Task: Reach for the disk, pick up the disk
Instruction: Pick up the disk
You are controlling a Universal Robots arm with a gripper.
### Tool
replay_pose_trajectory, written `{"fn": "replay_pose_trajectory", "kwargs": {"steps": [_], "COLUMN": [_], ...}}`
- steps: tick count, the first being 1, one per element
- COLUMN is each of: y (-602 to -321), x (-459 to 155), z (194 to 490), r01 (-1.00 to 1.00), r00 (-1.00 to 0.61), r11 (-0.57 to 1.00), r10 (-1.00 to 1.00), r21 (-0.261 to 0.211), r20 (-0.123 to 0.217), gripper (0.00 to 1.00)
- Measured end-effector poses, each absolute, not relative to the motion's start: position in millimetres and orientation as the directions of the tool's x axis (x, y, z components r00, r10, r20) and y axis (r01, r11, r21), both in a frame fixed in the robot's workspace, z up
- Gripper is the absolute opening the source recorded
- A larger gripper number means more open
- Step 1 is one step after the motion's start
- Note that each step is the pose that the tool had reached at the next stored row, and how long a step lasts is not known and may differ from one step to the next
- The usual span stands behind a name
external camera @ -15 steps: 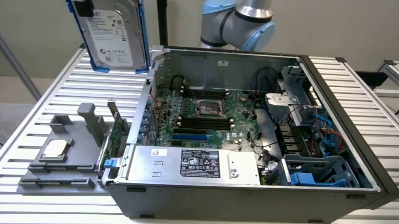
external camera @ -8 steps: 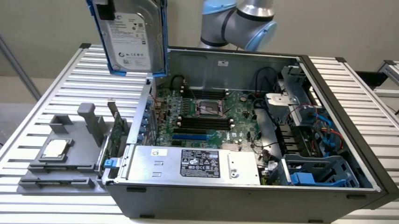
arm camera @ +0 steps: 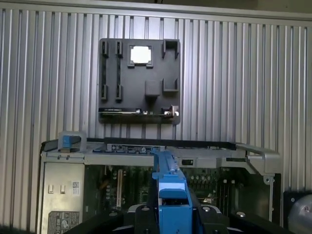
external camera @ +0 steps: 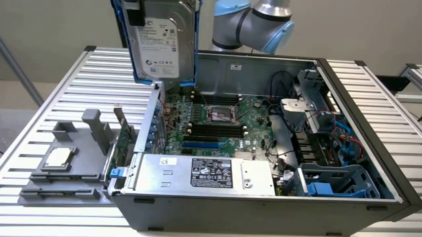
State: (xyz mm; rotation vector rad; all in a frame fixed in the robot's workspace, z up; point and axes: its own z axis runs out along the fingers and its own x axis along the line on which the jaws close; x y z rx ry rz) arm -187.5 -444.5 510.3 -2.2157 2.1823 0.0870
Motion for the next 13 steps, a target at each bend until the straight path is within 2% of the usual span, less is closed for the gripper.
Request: {"fn": "replay_pose_trajectory", "kwargs": {"steps": [13], "y": [-464], "x": [-128], "z": [510], "r01": [-1.0], "r00": [0.014], "r11": [-0.016], "r10": [-0.998], "r21": [0.018], "r20": [-0.061], "gripper": [0.33]}}
